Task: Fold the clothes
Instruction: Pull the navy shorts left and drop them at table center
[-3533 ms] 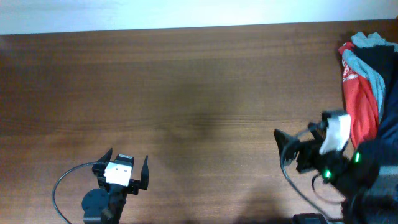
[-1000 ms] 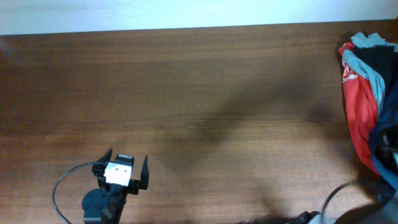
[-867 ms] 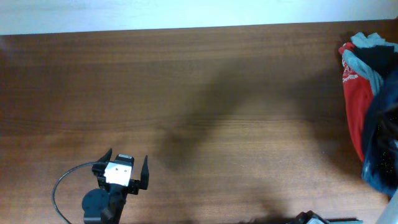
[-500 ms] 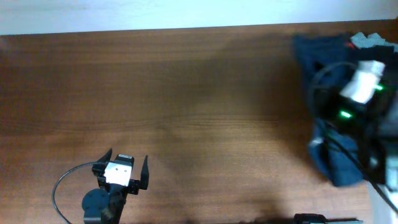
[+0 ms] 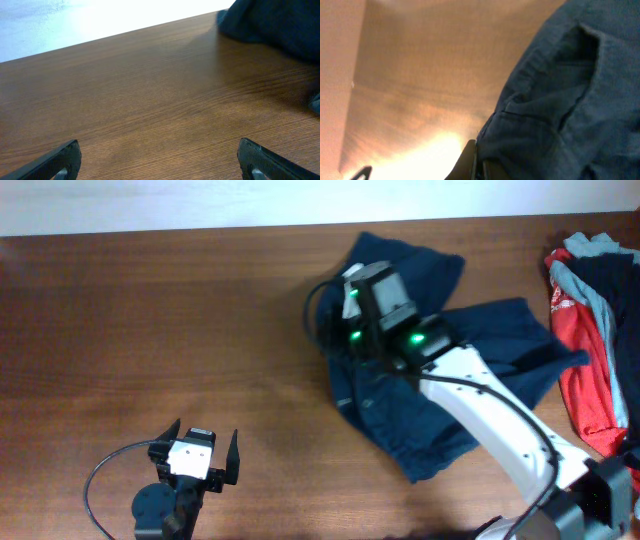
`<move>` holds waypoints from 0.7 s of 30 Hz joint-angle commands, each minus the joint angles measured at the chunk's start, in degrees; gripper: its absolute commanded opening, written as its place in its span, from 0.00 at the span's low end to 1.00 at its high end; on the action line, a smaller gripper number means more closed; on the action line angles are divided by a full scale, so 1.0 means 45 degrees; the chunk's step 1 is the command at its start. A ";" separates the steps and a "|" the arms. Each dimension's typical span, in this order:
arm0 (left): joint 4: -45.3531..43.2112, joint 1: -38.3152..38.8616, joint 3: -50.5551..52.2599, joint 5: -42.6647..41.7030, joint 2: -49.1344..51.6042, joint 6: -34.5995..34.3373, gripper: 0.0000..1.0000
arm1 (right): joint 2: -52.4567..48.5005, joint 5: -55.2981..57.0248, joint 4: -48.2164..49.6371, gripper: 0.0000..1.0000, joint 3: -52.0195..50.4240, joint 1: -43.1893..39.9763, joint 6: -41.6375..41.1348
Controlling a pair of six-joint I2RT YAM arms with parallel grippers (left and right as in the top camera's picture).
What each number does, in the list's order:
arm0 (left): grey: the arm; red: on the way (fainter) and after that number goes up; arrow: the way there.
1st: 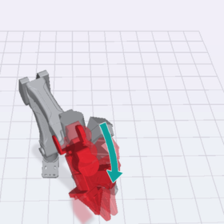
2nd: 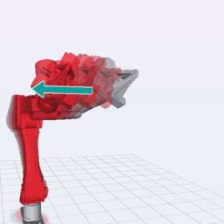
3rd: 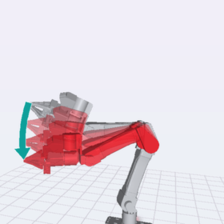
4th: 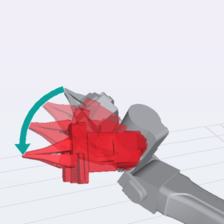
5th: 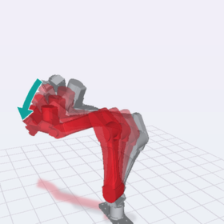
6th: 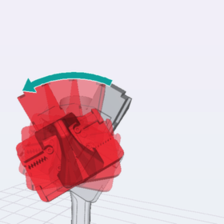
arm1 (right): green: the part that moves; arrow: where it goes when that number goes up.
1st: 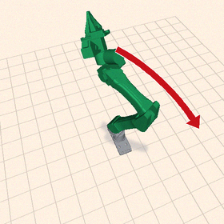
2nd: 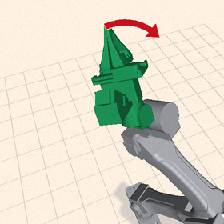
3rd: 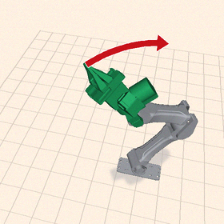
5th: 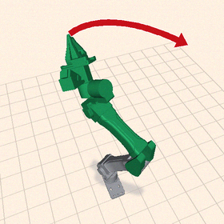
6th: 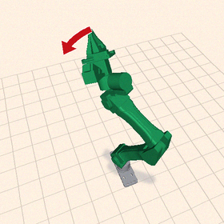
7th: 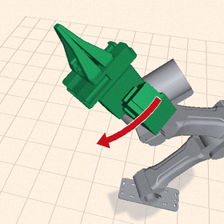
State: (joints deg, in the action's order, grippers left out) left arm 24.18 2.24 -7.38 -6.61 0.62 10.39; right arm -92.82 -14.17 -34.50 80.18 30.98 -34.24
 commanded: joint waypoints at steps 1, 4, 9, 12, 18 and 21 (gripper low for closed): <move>-0.0039 0.0049 0.0063 0.0053 -0.0058 -0.0151 0.99 | 0.0160 0.0933 0.0165 0.04 -0.0029 0.0437 0.0306; -0.0039 0.0049 0.0063 0.0053 -0.0058 -0.0151 0.99 | 0.0160 0.0879 0.0457 0.04 -0.0029 0.0631 0.0306; -0.0039 0.0053 0.0063 0.0053 -0.0058 -0.0151 0.99 | 0.0102 0.0884 0.1282 0.04 -0.0029 0.1248 0.0301; -0.0039 0.0053 0.0063 0.0053 -0.0058 -0.0151 0.99 | 0.0092 0.1341 0.1719 0.06 -0.0029 0.1749 0.0291; -0.0631 0.0053 0.0063 -0.1418 -0.0063 -0.0151 0.99 | 0.0087 0.2263 0.1613 0.37 -0.0029 0.2317 0.1515; -0.1292 0.0053 0.0063 -0.2987 -0.0063 -0.0155 0.99 | 0.0194 0.2351 0.1282 0.54 -0.0029 0.2229 0.2909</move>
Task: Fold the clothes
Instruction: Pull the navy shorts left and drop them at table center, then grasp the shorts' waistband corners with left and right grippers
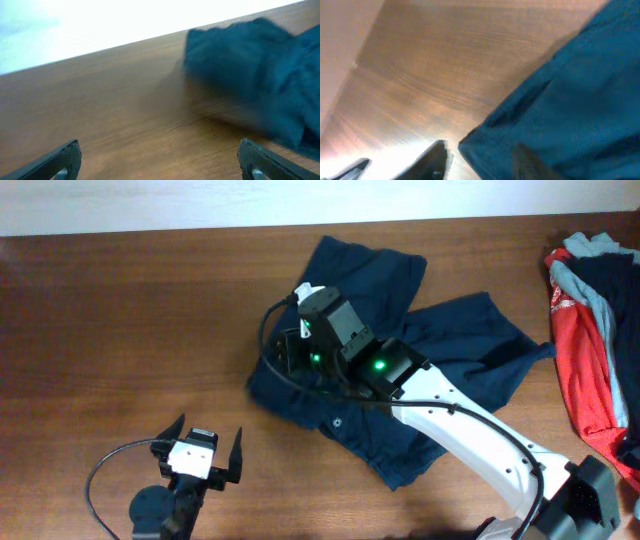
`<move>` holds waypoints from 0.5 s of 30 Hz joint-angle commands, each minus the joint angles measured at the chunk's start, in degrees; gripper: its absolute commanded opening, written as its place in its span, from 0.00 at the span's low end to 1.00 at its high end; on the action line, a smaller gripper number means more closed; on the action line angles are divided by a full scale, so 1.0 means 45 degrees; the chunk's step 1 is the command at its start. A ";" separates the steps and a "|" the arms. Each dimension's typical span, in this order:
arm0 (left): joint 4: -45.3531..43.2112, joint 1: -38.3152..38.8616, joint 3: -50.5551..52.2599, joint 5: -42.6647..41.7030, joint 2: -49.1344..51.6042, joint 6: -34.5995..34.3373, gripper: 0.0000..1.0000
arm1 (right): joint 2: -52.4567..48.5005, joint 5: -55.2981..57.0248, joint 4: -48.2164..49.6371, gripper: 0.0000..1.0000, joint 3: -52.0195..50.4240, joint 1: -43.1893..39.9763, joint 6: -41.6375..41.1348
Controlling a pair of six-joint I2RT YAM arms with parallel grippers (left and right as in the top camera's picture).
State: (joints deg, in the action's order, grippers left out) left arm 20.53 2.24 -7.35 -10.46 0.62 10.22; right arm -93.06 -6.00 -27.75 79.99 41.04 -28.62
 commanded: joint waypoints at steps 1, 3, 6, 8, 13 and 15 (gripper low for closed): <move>-0.0787 0.0053 0.0058 -0.2861 -0.0063 -0.0117 0.99 | 0.0364 0.0753 -0.0461 0.58 0.0015 -0.0131 0.1943; -0.1268 0.0053 0.0034 -0.3682 -0.0063 -0.0121 0.99 | 0.0714 0.1379 -0.1015 0.61 0.0015 -0.0452 0.1933; -0.1506 0.0053 -0.0335 -0.3939 0.0015 -0.0461 0.99 | 0.1515 0.1831 -0.1928 0.63 0.0015 -0.1287 0.1928; -0.1506 0.0053 -0.0782 -0.3910 0.0330 -0.0515 0.99 | 0.2050 0.1826 -0.2516 0.65 0.0015 -0.1957 0.1923; -0.1447 0.0053 -0.2885 -0.3240 0.3007 -0.1073 0.99 | 0.3279 0.1817 -0.3983 0.70 0.0015 -0.3983 0.1234; -0.1044 0.0053 -0.4007 -0.3240 0.4614 -0.1073 0.99 | 0.3594 0.1768 -0.4415 0.72 0.0015 -0.4619 0.0865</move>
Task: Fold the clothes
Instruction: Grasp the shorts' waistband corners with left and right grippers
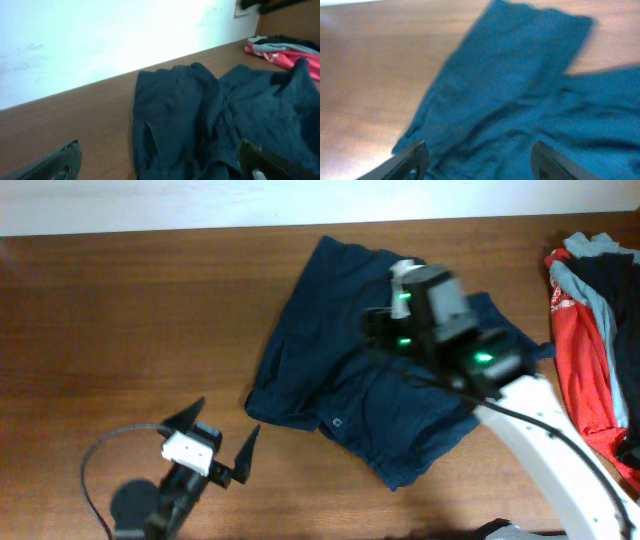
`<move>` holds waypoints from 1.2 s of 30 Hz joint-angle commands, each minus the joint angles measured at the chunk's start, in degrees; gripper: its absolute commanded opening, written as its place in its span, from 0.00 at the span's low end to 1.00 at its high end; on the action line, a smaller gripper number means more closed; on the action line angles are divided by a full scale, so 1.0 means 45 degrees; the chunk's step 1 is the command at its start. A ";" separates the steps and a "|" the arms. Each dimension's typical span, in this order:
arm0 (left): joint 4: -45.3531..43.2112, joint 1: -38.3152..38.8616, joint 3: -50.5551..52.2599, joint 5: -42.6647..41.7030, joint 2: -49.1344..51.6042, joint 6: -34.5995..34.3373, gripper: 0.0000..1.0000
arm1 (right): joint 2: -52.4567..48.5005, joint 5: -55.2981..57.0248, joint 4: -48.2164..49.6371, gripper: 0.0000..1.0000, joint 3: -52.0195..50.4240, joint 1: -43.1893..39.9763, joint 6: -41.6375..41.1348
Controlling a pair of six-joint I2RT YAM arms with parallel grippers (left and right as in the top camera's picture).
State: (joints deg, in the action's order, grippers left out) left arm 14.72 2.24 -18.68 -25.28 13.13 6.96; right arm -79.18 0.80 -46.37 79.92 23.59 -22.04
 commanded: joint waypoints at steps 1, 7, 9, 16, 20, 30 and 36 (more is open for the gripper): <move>0.0714 0.0053 -0.2380 0.0053 0.3036 -0.0345 0.99 | 0.0695 0.0209 -0.0563 0.72 0.0029 -0.1132 -0.0831; 0.5940 0.0053 -0.9321 0.0593 1.0681 -0.0272 0.99 | 0.1088 0.0180 -0.2293 0.77 0.0029 -0.2132 -0.1137; 0.6528 0.0053 -1.0452 0.0782 1.2157 -0.0355 1.00 | 0.1078 0.0165 -0.2812 0.77 0.0029 -0.2273 -0.1326; 0.7004 0.0053 -1.1040 -0.0102 1.5722 -0.0549 0.99 | 0.1073 0.0311 -0.4148 0.79 0.0029 -0.2866 -0.1311; 0.7121 0.0053 -1.1040 -0.0092 1.7364 -0.0704 0.99 | 0.1073 0.0316 -0.4464 0.81 0.0029 -0.3264 -0.1311; 0.7072 0.0092 -1.1040 0.0044 2.0618 -0.0787 0.46 | 0.1059 0.0316 -0.4707 0.82 0.0029 -0.3424 -0.1307; 0.6907 0.0262 -1.1040 0.0053 2.1711 -0.0777 0.66 | 0.1059 0.0325 -0.4867 0.83 0.0024 -0.3424 -0.1307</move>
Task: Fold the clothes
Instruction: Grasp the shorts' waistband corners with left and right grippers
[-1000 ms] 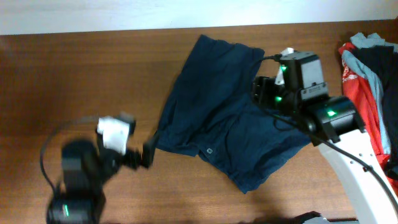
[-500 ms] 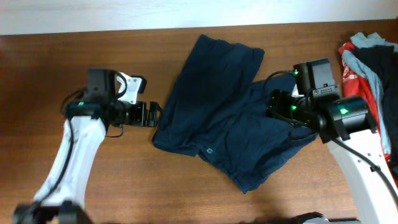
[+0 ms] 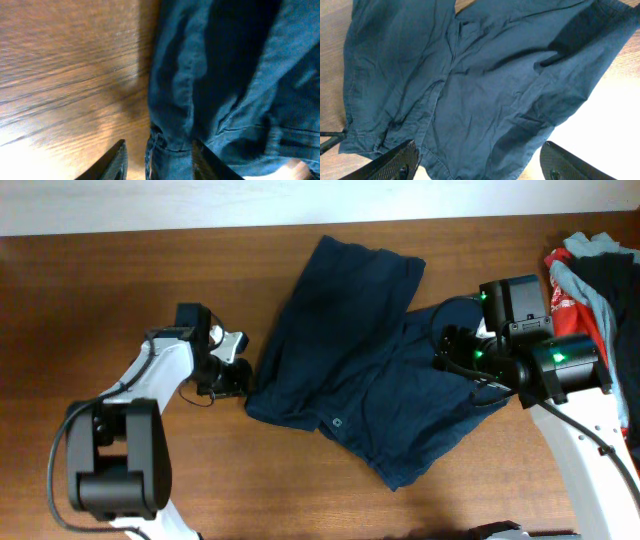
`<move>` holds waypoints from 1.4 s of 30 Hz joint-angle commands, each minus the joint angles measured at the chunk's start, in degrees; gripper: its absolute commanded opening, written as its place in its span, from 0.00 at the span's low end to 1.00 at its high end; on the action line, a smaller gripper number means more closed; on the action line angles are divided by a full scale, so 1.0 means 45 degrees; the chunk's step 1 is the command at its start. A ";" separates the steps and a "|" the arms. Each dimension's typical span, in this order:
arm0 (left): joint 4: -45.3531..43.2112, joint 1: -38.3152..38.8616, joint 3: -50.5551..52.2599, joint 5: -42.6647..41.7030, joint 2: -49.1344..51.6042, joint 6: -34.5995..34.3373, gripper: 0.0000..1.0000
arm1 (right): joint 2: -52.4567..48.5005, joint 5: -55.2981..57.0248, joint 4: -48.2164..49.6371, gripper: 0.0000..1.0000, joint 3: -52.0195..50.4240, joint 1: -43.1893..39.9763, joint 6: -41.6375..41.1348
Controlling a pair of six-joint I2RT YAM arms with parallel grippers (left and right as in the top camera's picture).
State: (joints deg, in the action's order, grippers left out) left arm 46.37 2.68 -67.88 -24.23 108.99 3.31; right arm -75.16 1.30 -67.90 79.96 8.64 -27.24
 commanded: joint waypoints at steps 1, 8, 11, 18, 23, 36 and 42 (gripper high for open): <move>-0.0267 0.0248 -0.0107 -0.0185 0.0597 0.0034 0.80 | 0.0165 0.0214 -0.0112 0.83 0.0019 -0.0102 -0.0151; -0.0476 0.0733 -0.0185 -0.0189 0.0991 0.0029 0.01 | 0.0165 0.0374 -0.0238 0.83 0.0019 -0.0102 -0.0151; -0.0238 0.0559 -0.0738 -0.0175 0.0991 0.0029 0.01 | 0.0165 0.0685 -0.0350 0.82 0.0019 -0.0102 -0.0151; 0.0534 -0.1010 -0.4546 0.1409 0.0991 -0.0578 0.01 | 0.0165 0.0923 -0.0724 0.83 0.0019 -0.0102 -0.0151; -0.0413 -0.1821 -0.6426 0.3468 0.0991 -0.0646 0.00 | 0.0165 0.0918 -0.0874 0.83 0.0015 -0.0102 -0.0151; 0.0393 -0.2055 -0.6955 0.3492 0.0991 -0.0636 0.76 | -0.1180 0.0971 -0.0622 0.85 0.0015 -0.0102 -0.0151; 0.3648 -0.2050 -0.6970 0.3002 0.0957 -0.0636 0.48 | -0.3677 0.0704 -0.0670 0.72 0.0015 -0.0102 0.0826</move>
State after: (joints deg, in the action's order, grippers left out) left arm 58.89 -6.66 -98.43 -9.10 113.32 0.27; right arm -87.07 4.91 -70.67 79.96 8.64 -26.48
